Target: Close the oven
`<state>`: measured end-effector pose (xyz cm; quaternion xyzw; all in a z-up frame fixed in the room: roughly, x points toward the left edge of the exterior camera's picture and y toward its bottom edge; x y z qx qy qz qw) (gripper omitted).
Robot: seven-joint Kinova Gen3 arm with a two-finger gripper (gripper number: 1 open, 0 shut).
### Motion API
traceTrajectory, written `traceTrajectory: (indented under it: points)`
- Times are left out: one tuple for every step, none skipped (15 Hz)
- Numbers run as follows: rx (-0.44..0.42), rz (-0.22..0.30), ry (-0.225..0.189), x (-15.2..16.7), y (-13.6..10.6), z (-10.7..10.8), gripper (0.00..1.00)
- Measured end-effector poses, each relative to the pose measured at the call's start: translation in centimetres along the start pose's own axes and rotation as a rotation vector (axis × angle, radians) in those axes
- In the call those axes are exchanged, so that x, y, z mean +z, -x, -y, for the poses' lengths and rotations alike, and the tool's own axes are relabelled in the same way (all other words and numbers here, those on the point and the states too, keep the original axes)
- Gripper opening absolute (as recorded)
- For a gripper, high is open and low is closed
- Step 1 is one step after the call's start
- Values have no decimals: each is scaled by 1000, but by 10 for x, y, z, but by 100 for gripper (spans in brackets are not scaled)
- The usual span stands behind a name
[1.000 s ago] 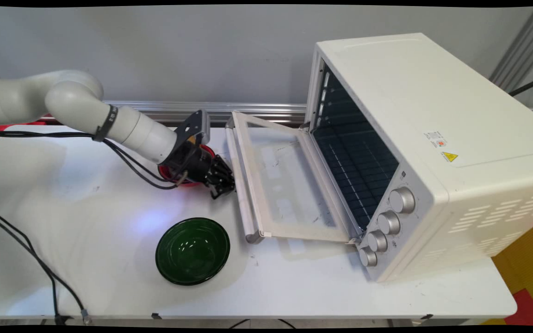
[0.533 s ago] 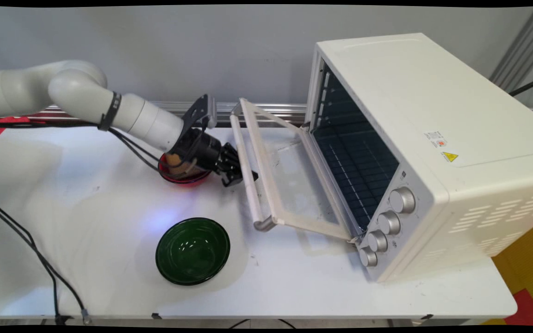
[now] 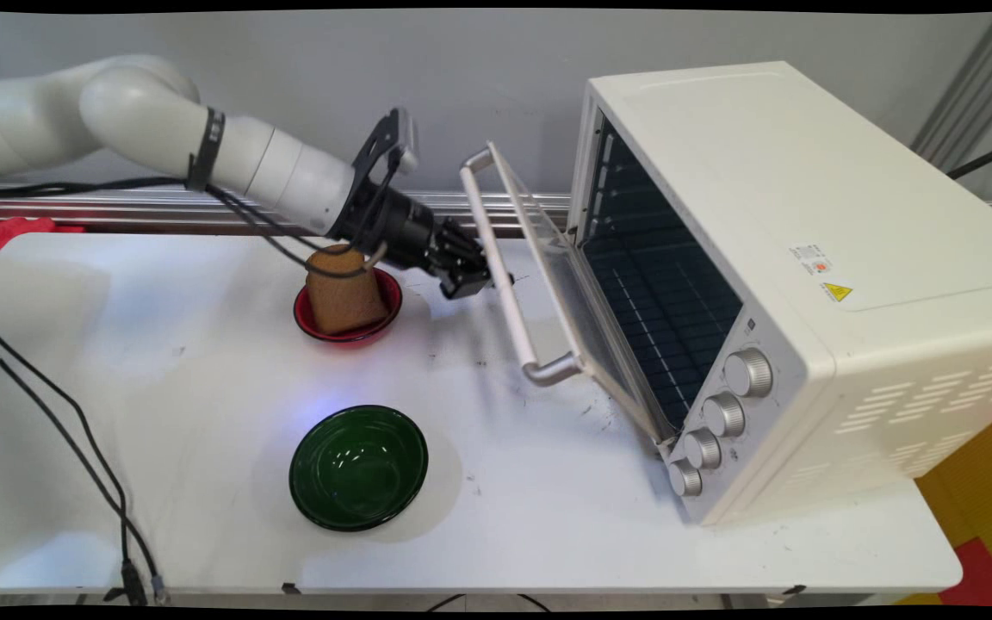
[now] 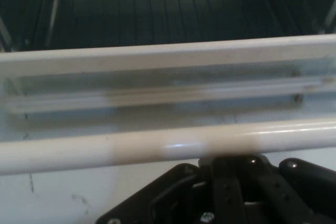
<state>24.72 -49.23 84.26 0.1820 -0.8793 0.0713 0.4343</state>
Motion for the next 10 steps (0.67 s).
traceTrajectory:
  points:
    - [-2, -9, 1, 0, -6, 0, 0]
    - [-4, -19, 3, -1, -13, 0, 0]
    - [-6, -26, 4, -1, -18, -1, 0]
    - [-7, -31, 4, -2, -22, -1, 0]
    - [-9, -37, 5, -2, -26, -1, 0]
    - [-10, -42, 5, -2, -30, -1, 0]
    - [-11, -45, 6, -2, -33, -1, 0]
    - [-12, -47, 6, -3, -35, -1, 0]
    - [-13, -51, 7, -3, -38, -1, 0]
    - [-14, -53, 7, -3, -40, -1, 0]
